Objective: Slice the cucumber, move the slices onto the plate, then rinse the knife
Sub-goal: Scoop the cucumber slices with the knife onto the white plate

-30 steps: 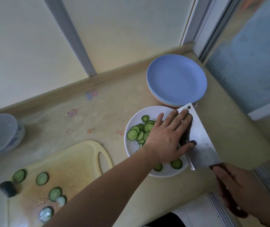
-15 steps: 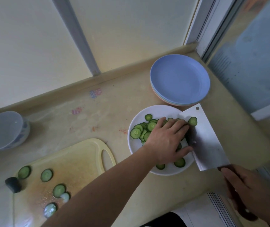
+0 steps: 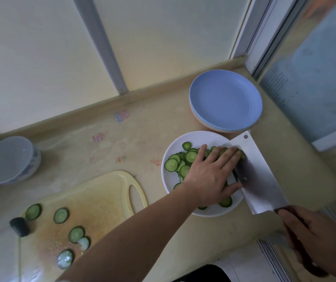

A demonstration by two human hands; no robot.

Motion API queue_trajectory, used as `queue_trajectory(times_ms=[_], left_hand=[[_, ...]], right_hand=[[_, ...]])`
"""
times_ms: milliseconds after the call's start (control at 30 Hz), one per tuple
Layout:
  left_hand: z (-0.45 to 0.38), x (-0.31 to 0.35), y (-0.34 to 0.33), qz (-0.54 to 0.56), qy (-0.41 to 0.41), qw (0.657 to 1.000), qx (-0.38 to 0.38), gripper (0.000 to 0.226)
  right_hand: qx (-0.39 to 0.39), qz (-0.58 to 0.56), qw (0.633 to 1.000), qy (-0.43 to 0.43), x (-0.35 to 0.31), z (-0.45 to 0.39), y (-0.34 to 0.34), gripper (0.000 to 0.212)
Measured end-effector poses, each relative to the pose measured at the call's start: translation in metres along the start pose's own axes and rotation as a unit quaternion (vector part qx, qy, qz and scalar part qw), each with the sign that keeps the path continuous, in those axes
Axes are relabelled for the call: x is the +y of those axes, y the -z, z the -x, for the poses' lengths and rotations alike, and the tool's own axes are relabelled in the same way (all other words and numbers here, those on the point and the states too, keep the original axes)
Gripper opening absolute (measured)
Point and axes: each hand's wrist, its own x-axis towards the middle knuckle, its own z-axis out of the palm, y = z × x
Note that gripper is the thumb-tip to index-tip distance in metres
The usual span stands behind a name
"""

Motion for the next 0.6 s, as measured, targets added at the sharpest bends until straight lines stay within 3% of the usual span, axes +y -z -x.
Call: queue_trajectory(times_ms=[167,433,600], left_hand=[[-0.002,0.003,0.003,-0.020,-0.003,0.999,0.030,0.071],[-0.001,0.004,0.001,-0.058,-0.001,0.998,0.027,0.067],[0.002,0.004,-0.002,-0.084,-0.010,0.996,0.006,0.064]], right_hand=[[-0.005,-0.021,1.000,-0.013,0.000,0.002,-0.002,0.027],[-0.013,-0.002,1.000,-0.022,-0.006,0.007,0.000,0.035],[-0.021,0.006,0.999,-0.036,-0.009,0.015,0.011,0.029]])
